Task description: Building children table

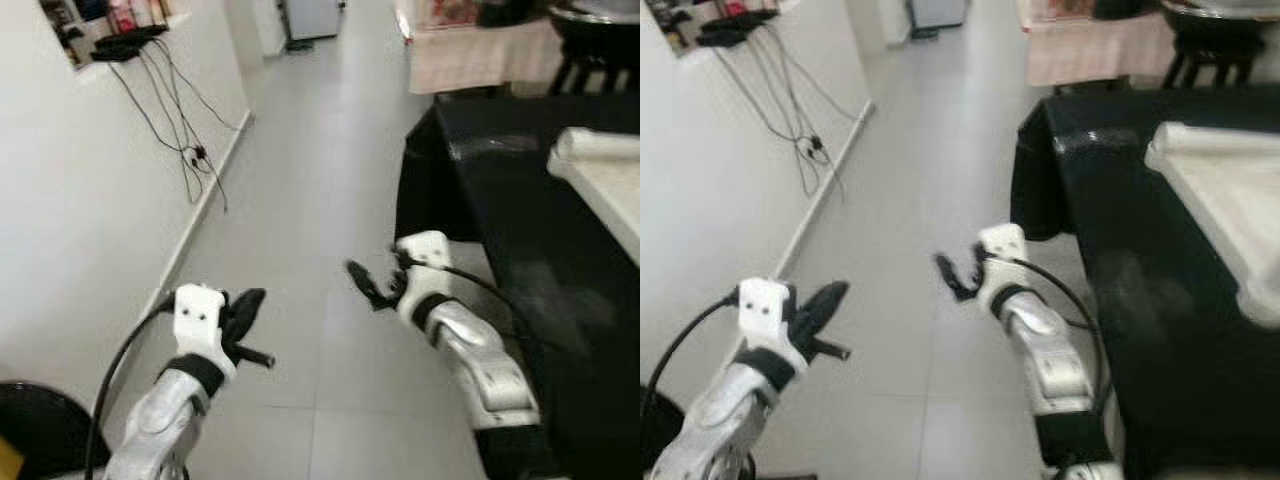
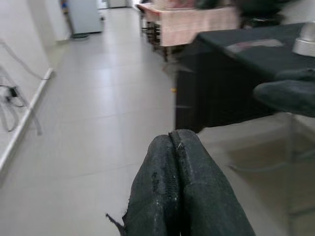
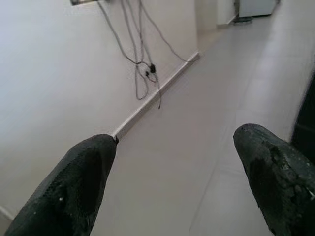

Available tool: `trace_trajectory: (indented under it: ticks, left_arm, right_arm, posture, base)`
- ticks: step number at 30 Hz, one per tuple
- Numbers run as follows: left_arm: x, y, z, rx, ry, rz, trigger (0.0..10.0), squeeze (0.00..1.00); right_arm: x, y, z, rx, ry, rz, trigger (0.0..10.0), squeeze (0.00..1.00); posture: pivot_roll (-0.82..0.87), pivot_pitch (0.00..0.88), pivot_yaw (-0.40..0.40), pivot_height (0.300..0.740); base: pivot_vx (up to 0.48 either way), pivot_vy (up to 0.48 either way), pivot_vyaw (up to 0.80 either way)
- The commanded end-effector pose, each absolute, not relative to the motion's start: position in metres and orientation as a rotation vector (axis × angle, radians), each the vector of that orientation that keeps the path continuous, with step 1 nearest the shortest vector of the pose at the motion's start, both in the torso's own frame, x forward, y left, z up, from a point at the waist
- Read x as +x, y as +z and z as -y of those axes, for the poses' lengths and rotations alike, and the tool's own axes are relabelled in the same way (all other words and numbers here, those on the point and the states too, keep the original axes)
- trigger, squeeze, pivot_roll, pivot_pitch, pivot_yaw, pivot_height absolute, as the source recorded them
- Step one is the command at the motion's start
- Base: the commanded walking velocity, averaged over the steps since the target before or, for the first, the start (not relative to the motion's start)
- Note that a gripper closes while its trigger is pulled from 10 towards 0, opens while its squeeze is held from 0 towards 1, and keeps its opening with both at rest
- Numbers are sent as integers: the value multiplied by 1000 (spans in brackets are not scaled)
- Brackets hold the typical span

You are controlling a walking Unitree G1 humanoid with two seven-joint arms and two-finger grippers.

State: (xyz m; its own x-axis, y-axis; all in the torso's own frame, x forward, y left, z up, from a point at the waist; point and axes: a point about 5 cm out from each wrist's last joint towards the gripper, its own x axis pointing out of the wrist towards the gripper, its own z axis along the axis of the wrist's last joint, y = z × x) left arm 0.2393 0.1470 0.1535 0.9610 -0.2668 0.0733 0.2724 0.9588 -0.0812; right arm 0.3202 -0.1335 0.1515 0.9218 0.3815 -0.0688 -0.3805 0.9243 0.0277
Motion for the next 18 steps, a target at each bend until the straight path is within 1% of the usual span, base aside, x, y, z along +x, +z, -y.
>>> trace_trajectory:
  ticks: [1, 18]
  left_arm:
    - [239, 148, -156, -73, -244, 37, 10000, 0]
    - [240, 149, -157, -74, -246, 40, 10000, 0]
  right_arm:
    - [321, 154, 118, 27, 448, -62, 10000, 0]
    - [323, 154, 118, 96, 462, -60, 10000, 0]
  posture:
    - [-103, 76, 52, 740]
    - [-101, 79, 51, 740]
  base:
    - [382, 0, 0]
    - [385, 0, 0]
